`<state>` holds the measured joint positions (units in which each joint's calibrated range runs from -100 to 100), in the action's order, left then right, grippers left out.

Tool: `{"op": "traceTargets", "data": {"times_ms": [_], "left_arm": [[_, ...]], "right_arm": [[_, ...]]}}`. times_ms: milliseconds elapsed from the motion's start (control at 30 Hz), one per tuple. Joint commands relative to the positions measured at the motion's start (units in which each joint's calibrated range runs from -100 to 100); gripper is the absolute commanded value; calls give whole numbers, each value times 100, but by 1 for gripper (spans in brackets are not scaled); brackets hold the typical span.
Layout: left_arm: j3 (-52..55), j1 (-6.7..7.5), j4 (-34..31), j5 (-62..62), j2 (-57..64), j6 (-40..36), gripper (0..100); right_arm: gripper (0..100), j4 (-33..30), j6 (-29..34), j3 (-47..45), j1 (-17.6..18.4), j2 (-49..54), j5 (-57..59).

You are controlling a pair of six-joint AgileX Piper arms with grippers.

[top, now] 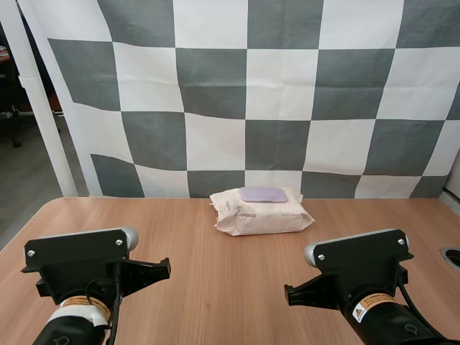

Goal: Open the wet wipes lid

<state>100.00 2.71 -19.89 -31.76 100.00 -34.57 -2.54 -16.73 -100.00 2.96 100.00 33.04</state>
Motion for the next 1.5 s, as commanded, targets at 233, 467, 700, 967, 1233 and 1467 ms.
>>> {"op": "traceTargets", "data": {"times_ms": [233, 467, 700, 967, 1233, 1467], "left_arm": [[0, -111, 1533, 222, 0, 1965, 0], [0, -111, 1533, 222, 0, 1965, 0], [-84, -111, 1487, 5, 0, 1975, 0], [-1309, -111, 1361, -21, 0, 1975, 0], [-2624, -111, 1238, -500, 0, 1975, 0], [-2822, -111, 1378, -134, 0, 1945, 0]], "right_arm": [[0, 294, 0, 0, -2, 0, -119], [0, 294, 0, 0, -2, 0, -119], [0, -71, 0, 115, -2, 0, -684], [0, -127, 0, 1384, -2, 0, -725], [0, 136, 0, 2299, -2, 0, -648], [0, 595, -20, 2660, -2, 0, -652]]}}
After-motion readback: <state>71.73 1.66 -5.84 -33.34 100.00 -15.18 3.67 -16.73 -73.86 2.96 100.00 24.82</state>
